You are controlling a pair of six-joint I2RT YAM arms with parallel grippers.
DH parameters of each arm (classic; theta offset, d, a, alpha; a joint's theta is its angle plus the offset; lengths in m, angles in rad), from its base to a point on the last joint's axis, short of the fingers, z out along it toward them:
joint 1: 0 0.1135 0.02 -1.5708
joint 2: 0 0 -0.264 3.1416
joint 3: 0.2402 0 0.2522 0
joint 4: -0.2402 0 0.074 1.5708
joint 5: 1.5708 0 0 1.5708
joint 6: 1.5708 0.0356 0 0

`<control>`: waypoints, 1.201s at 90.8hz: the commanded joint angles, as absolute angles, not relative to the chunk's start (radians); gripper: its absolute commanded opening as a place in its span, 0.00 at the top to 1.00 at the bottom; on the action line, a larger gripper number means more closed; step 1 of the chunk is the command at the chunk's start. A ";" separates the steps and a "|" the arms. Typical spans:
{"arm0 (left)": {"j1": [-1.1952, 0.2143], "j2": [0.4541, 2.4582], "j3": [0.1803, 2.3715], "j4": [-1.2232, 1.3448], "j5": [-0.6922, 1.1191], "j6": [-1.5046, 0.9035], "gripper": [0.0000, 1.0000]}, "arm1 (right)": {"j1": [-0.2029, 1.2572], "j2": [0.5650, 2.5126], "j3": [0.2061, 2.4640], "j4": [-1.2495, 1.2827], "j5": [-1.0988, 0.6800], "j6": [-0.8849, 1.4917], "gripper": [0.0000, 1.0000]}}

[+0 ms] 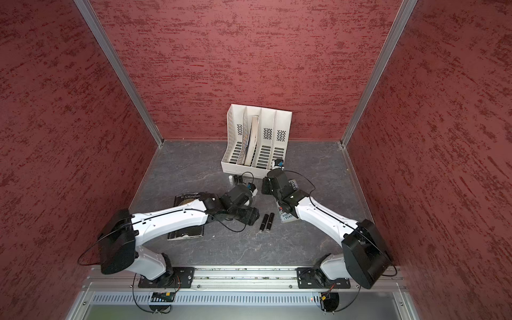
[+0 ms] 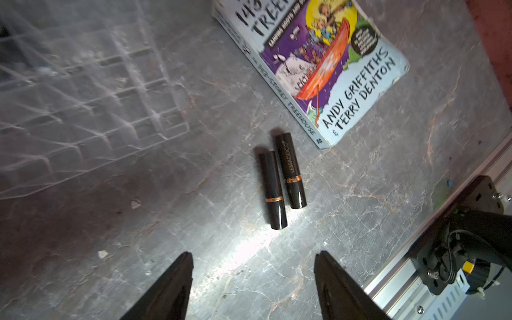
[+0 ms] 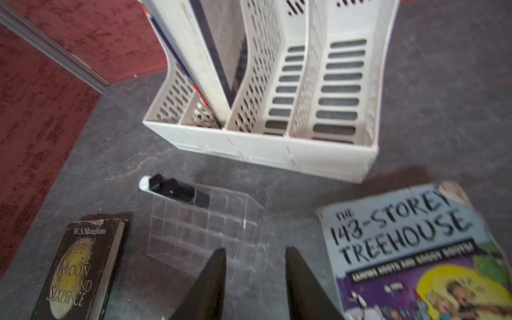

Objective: Arrange the lipsticks in the organizer
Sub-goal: Pick up the lipstick at the center of the board.

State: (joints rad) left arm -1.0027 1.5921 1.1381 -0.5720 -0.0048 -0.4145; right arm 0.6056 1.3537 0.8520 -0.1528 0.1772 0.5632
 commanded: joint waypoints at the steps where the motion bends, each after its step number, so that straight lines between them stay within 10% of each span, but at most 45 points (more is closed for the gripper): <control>1: -1.009 1.670 1.204 -0.686 0.011 -0.402 0.31 | 0.567 1.315 0.824 -0.261 0.148 0.629 0.61; 109: -1.022 2.084 1.513 -0.907 -0.003 -0.289 0.52 | 0.435 1.244 0.730 -0.249 0.094 0.624 0.62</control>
State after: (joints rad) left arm -1.0313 2.0659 1.5108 -0.8967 0.0380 -0.3046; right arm 0.4496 1.2694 0.7364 -0.2481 0.1127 0.6281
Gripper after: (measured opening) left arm 0.498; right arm 0.385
